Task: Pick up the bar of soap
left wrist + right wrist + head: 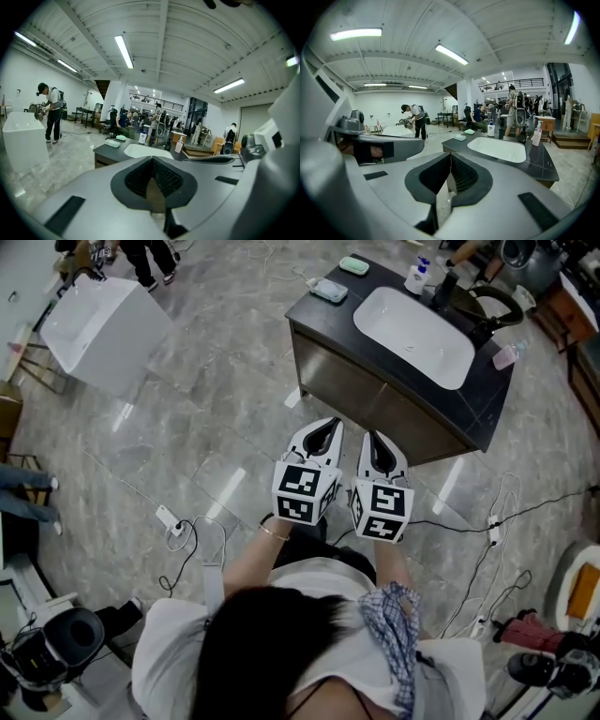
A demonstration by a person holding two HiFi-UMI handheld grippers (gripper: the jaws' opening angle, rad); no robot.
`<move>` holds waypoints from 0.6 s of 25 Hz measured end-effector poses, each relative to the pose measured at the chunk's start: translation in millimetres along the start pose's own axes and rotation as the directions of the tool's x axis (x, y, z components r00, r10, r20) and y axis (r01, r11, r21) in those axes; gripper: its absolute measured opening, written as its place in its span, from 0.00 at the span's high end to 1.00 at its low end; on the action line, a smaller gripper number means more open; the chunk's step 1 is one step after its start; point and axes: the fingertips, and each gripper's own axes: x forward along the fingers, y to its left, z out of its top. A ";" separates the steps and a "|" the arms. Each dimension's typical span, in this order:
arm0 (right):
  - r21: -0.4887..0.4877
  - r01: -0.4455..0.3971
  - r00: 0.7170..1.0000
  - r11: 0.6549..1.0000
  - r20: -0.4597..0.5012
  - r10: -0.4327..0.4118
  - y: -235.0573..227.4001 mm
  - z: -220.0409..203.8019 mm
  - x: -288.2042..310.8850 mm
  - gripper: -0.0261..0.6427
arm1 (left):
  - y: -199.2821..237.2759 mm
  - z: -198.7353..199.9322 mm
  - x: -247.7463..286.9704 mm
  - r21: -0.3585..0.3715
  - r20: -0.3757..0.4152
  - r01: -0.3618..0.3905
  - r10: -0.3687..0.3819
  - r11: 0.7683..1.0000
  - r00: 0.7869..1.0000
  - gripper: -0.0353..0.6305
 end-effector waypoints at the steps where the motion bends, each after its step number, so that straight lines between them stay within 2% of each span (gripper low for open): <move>1: 0.001 0.007 1.000 1.000 0.001 -0.007 1.9 2.5 5.9 0.94 | 6.2 2.0 3.1 -0.001 -0.001 0.006 -0.006 1.000 1.000 0.93; 7: 0.016 0.049 0.999 0.999 0.004 -0.049 5.1 13.1 29.5 0.94 | 32.3 12.8 20.0 -0.014 0.005 0.041 -0.041 0.999 0.999 0.93; 15: 0.041 0.070 0.998 0.997 0.002 -0.070 -3.1 19.1 49.0 0.94 | 50.3 20.0 34.8 -0.007 0.003 0.037 -0.037 0.999 0.999 0.93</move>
